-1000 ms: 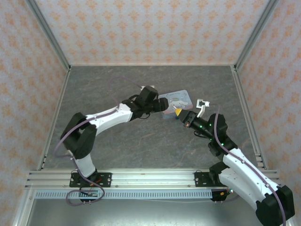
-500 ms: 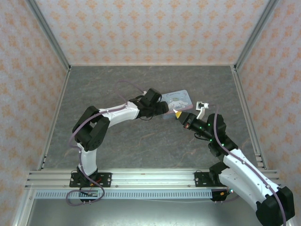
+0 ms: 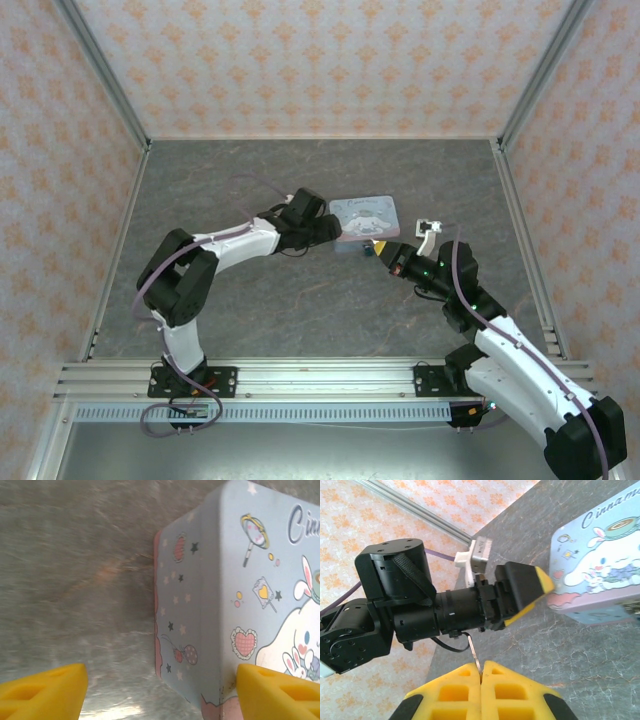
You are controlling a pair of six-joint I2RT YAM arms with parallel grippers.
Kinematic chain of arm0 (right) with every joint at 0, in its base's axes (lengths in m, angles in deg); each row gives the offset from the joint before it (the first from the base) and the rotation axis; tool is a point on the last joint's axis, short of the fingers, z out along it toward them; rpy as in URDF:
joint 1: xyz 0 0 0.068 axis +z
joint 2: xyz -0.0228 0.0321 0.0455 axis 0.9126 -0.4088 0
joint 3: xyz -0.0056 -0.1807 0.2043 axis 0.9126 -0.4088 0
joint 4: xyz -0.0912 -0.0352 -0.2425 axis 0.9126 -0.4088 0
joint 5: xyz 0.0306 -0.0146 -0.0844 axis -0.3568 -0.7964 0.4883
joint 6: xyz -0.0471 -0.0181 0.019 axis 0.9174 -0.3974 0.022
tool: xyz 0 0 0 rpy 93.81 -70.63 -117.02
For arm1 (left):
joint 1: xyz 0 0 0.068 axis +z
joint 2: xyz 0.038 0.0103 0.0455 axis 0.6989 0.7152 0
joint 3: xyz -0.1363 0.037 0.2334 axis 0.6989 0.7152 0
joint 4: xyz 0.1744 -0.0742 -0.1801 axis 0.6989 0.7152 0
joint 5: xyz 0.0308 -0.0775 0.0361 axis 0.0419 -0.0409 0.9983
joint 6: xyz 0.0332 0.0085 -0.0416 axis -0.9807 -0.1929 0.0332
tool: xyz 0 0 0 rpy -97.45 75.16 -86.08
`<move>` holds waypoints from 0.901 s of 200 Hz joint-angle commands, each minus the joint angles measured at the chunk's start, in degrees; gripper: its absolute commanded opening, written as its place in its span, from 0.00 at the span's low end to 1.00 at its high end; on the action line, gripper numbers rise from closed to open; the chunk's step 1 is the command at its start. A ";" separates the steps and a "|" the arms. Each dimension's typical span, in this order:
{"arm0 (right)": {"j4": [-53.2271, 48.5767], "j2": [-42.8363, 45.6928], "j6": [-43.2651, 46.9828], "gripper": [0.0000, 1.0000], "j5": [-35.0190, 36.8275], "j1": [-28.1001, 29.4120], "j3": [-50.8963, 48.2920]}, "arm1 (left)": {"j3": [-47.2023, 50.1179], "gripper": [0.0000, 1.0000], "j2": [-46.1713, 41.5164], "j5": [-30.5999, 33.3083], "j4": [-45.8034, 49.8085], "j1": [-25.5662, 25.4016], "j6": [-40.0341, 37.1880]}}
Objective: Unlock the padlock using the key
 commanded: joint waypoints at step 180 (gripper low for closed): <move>22.85 -34.44 -4.60 0.00 -3.15 0.09 8.23 | 30.91 0.74 -33.74 1.19 -19.00 0.98 -21.73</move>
